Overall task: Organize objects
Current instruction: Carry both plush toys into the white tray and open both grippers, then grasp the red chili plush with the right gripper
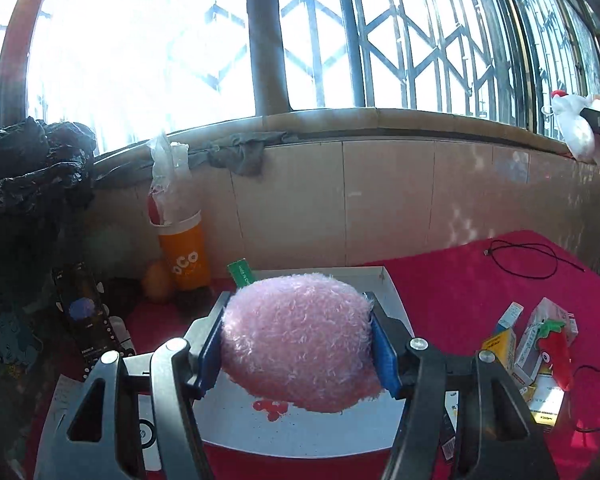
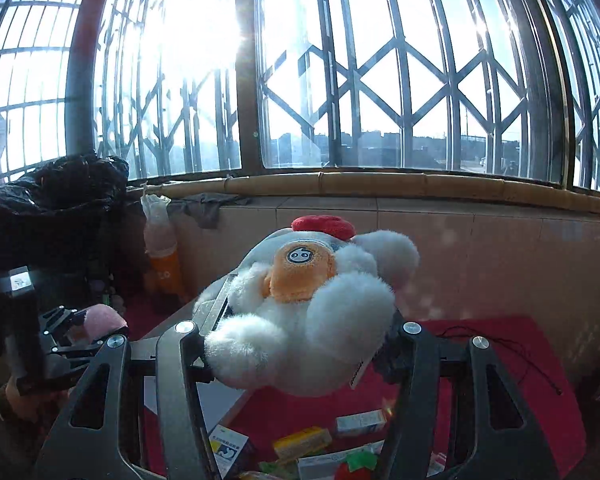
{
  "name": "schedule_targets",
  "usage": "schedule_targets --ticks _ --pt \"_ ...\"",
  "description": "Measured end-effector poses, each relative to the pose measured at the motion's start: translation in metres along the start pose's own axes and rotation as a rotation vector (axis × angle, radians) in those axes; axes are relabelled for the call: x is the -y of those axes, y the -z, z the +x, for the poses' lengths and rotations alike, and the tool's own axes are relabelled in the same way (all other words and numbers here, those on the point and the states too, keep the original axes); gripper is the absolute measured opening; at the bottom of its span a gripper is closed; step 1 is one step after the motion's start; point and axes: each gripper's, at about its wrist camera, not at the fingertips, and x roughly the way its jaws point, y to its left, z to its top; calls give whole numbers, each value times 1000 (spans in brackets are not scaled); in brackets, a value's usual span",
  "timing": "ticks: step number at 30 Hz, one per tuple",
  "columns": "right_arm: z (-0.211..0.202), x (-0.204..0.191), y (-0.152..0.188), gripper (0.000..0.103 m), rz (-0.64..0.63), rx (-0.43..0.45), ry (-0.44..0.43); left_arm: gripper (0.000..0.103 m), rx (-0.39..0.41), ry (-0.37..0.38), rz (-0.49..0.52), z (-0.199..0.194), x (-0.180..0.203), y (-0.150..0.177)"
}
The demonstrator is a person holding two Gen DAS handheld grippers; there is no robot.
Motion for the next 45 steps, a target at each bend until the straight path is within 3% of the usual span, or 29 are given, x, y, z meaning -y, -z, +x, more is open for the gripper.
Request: schedule_targets --ticks 5,10,17,23,25,26,27,28,31,37,41,45 --pt "40 -42 -11 56 29 -63 -96 63 -15 20 -69 33 -31 -27" --pt "110 -73 24 56 170 -223 -152 63 -130 -4 -101 85 -45 -26" --pt "195 -89 98 57 222 -448 -69 63 -283 -55 -123 134 -52 14" --pt "232 -91 145 58 251 -573 -62 63 -343 -51 -130 147 -50 43" --pt "241 -91 156 62 280 -609 -118 69 -365 -21 -159 150 -53 49" --pt "243 -92 162 75 280 -627 -133 70 -378 -6 -180 151 -55 52" --pt "244 -92 166 94 279 -633 -142 80 -378 -5 -194 150 -56 54" --pt "243 -93 169 101 279 -621 -152 91 -356 -8 -203 147 -58 55" --pt "232 -90 173 103 279 -584 -151 103 -276 -20 -209 133 -61 54" --pt "178 -73 148 103 299 -435 -192 103 -234 42 -212 102 -53 61" --pt "113 -42 128 103 298 -279 -203 103 -140 140 -205 58 -27 60" --pt "47 -5 118 103 298 -151 -139 103 -102 265 -162 27 16 64"
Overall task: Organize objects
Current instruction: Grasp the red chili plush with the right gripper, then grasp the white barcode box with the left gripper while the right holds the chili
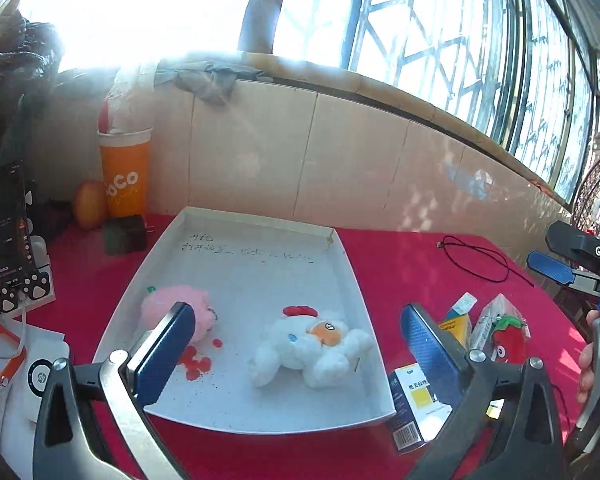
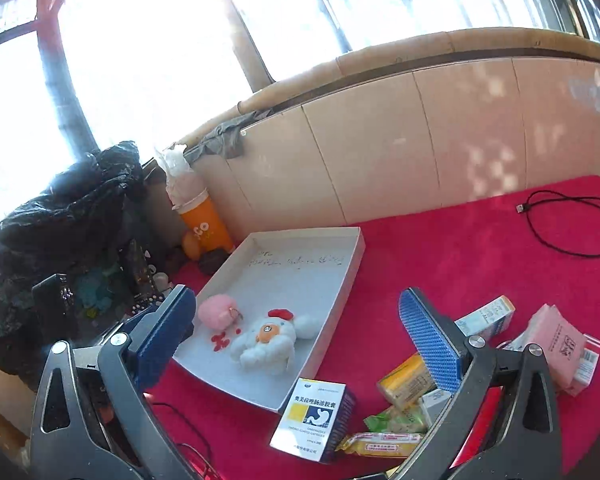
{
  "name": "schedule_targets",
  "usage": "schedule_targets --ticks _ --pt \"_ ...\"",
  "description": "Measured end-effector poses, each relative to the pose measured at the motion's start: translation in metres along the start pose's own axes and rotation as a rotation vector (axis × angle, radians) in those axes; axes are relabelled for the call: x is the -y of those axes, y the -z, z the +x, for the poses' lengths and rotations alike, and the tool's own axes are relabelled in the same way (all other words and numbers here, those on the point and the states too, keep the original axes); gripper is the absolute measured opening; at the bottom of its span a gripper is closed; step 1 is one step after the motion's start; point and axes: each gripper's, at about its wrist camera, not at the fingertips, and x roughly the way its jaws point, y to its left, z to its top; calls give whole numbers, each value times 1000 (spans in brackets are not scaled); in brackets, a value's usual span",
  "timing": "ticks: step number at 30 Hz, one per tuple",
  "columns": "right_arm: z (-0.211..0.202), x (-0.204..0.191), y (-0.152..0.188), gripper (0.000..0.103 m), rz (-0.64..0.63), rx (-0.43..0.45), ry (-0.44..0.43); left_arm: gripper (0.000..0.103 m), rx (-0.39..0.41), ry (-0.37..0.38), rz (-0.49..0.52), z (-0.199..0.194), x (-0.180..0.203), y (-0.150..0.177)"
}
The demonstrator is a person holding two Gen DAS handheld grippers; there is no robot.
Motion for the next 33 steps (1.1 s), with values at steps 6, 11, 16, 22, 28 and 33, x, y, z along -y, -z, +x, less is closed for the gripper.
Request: schedule_targets --ticks 6,11,16,22,28,33 --pt "-86 63 13 103 69 104 200 103 -86 126 68 6 58 33" --pt "-91 117 48 103 192 -32 277 103 -170 148 130 14 88 59" --pt "-68 143 80 103 263 -138 268 103 -230 135 156 22 97 75" --pt "-33 127 66 103 117 -148 297 103 -233 126 132 28 92 71" --pt "18 117 65 96 54 -246 358 103 -245 126 190 40 102 66" --pt "27 122 79 52 76 -280 354 88 -265 136 211 44 108 71"
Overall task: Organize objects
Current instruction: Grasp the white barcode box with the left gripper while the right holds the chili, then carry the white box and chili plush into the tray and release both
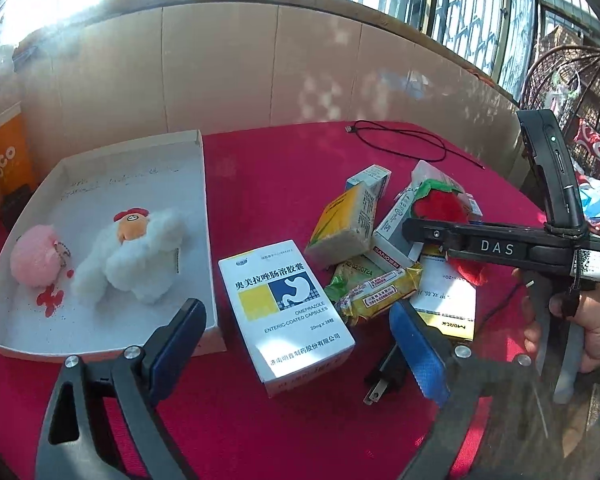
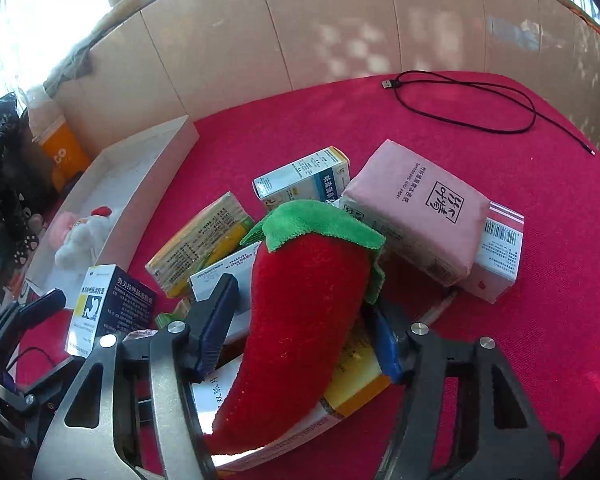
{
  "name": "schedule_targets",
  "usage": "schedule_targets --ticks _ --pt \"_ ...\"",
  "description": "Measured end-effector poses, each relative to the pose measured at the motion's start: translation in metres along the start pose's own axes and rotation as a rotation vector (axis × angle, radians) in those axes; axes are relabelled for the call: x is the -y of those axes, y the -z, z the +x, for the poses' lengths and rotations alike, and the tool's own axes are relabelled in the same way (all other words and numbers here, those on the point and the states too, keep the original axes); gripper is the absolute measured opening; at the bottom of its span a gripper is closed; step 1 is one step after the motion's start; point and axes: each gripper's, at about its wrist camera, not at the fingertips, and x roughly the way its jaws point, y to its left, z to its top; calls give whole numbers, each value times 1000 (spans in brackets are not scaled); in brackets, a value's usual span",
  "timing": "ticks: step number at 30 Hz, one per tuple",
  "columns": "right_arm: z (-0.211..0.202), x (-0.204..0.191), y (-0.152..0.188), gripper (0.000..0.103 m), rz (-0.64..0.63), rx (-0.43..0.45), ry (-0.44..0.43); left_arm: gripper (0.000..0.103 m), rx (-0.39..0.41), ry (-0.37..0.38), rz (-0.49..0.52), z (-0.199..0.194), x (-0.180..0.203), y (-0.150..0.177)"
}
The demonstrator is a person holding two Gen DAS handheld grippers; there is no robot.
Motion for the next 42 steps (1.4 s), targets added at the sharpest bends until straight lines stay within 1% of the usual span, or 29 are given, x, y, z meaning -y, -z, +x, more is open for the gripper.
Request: schedule_targets --ticks 1,2,3,6,11,15,17,18,20,23,25,28,30,33,38,42 --pt "-4 0 1 45 -10 13 19 78 1 -4 -2 -2 0 3" --pt "-7 2 2 40 -10 22 30 74 2 -1 -6 -5 1 6" --pt "-10 5 2 40 -1 25 29 71 4 5 -12 -9 1 10" --pt "-15 13 4 40 28 34 18 71 -10 11 -44 -12 -2 17" --pt "-18 15 8 40 44 43 15 71 -51 6 -81 -1 -3 15" --pt "-20 14 8 40 45 50 10 71 -76 -31 -58 16 5 7" --pt "-22 12 8 40 40 58 12 71 -96 -43 -74 25 3 7" --pt "-24 12 8 40 39 63 13 71 -103 -37 -89 29 1 9" --pt "-26 11 8 40 35 71 15 61 -105 -35 -105 30 -3 13" --pt "-30 10 8 40 31 83 14 56 -63 -24 -87 20 -4 17" --pt "-33 8 7 40 29 101 14 52 -20 -29 -66 10 -4 18" --pt "-41 4 7 40 14 134 18 50 55 -18 -54 -7 -3 16" --pt "-46 0 7 40 -4 154 22 50 95 -36 -15 -16 2 15" --pt "-52 -6 6 40 -26 177 20 50 139 -31 18 -25 8 14" --pt "-62 -12 6 40 -49 222 27 50 204 -18 27 -40 10 11" --pt "-73 -18 5 39 -67 259 20 50 258 -32 36 -54 12 8"
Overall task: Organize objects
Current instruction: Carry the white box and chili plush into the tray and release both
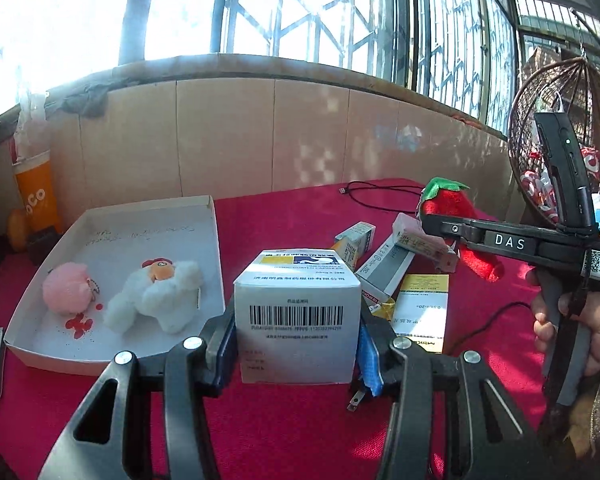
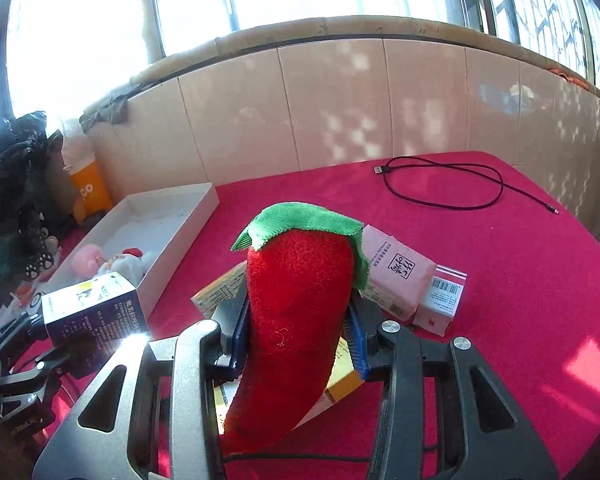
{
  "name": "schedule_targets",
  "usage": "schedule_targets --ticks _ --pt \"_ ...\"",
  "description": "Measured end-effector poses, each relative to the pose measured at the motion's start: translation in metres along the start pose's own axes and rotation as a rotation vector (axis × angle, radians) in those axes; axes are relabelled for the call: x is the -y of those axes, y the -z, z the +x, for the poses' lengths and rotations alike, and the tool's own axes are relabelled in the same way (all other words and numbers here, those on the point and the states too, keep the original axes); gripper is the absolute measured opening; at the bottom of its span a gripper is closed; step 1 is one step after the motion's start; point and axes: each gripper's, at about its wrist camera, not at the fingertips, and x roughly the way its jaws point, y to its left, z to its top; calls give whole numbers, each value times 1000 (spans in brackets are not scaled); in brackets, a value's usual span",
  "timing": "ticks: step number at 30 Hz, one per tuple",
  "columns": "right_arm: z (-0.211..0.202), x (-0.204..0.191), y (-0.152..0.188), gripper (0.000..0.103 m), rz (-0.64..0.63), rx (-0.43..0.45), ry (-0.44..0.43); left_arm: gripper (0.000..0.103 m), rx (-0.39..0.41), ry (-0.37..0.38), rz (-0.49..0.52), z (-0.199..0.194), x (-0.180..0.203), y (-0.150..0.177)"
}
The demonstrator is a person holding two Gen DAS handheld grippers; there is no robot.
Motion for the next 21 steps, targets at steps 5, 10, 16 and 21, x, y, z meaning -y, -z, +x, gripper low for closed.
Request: schedule_targets --ticks 5,10,16,21 --pt "-10 -9 -5 39 -23 31 -21 50 27 -13 5 -7 -3 -2" --pt "-13 -13 -6 39 -34 39 -35 50 41 -21 -10 -12 -7 -4" --pt "-17 -18 -11 39 -50 53 -46 50 82 -30 -46 -25 -18 -10" --pt "-21 -34 -31 39 -97 66 -91 50 119 -82 -93 -34 -42 -21"
